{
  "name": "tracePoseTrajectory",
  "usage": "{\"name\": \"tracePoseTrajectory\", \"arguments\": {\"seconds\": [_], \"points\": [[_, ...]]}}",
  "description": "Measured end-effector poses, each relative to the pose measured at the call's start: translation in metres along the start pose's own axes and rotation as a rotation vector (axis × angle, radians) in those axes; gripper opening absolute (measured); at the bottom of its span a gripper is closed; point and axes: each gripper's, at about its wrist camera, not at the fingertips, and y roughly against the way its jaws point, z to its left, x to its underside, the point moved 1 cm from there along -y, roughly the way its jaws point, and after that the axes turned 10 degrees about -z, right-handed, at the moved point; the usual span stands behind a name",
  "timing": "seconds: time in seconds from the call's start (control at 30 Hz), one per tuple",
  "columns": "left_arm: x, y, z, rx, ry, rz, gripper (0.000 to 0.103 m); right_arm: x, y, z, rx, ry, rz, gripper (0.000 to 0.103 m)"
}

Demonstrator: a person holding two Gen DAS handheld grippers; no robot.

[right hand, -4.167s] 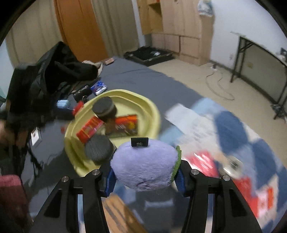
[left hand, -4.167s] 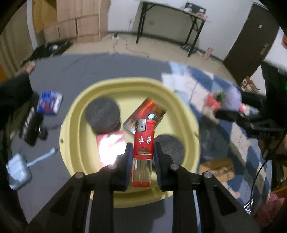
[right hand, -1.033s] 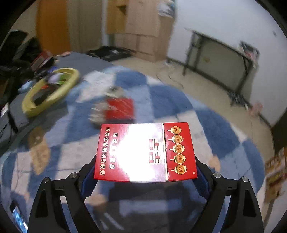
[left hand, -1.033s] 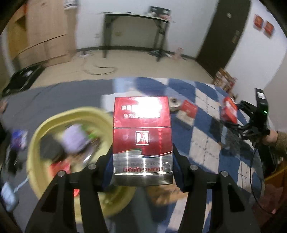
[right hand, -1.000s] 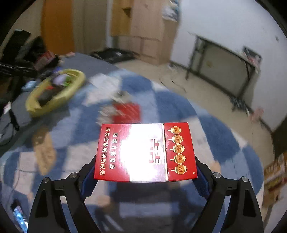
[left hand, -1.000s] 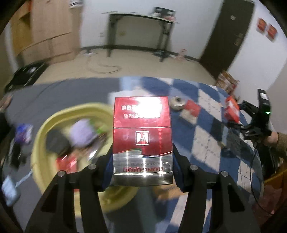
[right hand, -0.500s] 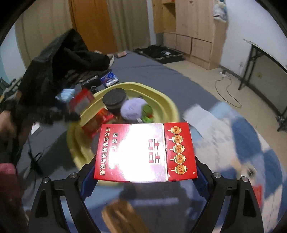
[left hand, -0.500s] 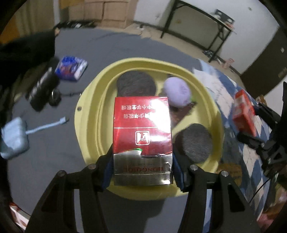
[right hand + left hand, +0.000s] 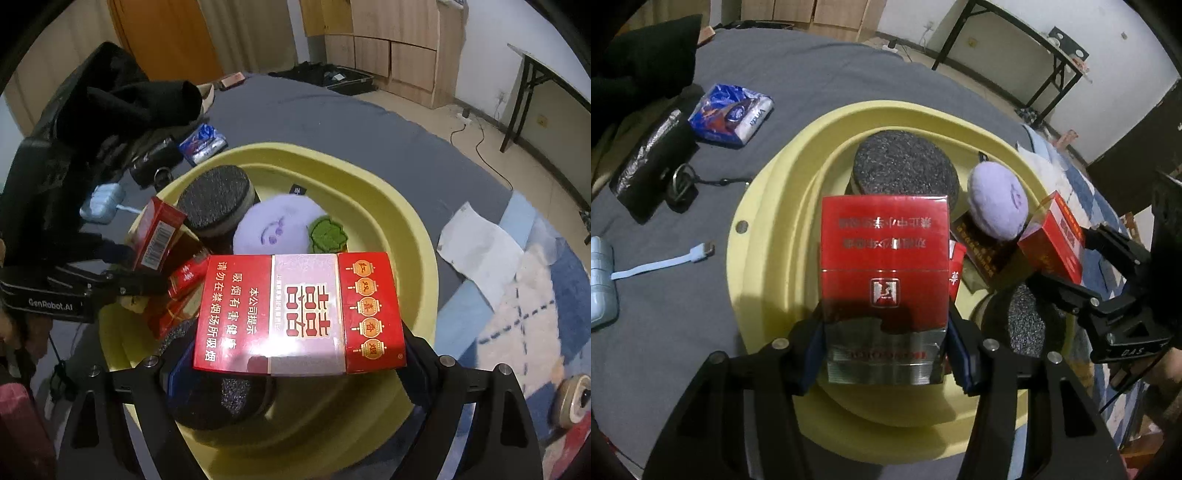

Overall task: Organize rigid objects
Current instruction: 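Lower both boxes into the yellow tray and open both tools, then move both tools back over the silver tin and remaining box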

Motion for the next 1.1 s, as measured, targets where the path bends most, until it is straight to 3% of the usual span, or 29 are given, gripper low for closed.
{"name": "tracePoseTrajectory", "arguments": {"seconds": [0.03,0.1,0.17,0.2,0.37,0.47,0.57,0.63,0.77,0.83,0.97,1.03,1.1], "points": [[-0.001,0.000,0.000,0.001,0.004,-0.001,0.059,0.000,-0.002,-0.001,0.000,-0.003,0.000,0.090],[0.000,0.005,0.003,0.026,0.026,-0.011,0.083,-0.001,-0.003,-0.002,-0.010,-0.023,0.006,0.093],[0.000,0.013,0.001,0.091,0.069,-0.046,0.099,0.001,0.006,-0.005,-0.023,-0.038,-0.008,0.098],[-0.002,0.019,0.000,0.081,0.070,-0.066,0.103,0.000,0.011,-0.006,-0.027,-0.044,-0.025,0.103],[-0.016,0.046,-0.028,0.072,0.002,-0.101,0.103,0.005,0.051,-0.019,-0.001,-0.077,-0.093,0.103],[-0.030,0.060,-0.070,0.120,-0.082,-0.115,0.103,0.020,0.089,-0.040,0.074,-0.075,-0.140,0.103],[-0.042,0.056,-0.140,0.184,-0.256,-0.091,0.103,0.050,0.125,-0.074,0.195,-0.041,-0.154,0.103],[-0.044,0.045,-0.181,0.229,-0.353,-0.070,0.103,0.075,0.146,-0.106,0.290,-0.018,-0.115,0.103],[-0.041,0.001,-0.270,0.284,-0.530,0.015,0.103,0.112,0.172,-0.160,0.370,-0.031,-0.043,0.103],[-0.043,-0.031,-0.299,0.260,-0.508,0.068,0.103,0.123,0.178,-0.173,0.368,-0.036,-0.043,0.103],[-0.049,-0.087,-0.331,0.251,-0.339,0.195,0.103,0.138,0.178,-0.187,0.333,-0.106,-0.079,0.103],[-0.051,-0.103,-0.336,0.227,-0.227,0.224,0.102,0.142,0.172,-0.190,0.319,-0.097,-0.088,0.103],[-0.053,-0.110,-0.341,0.216,-0.179,0.224,0.103,0.144,0.167,-0.184,0.300,-0.077,-0.104,0.103]]}}
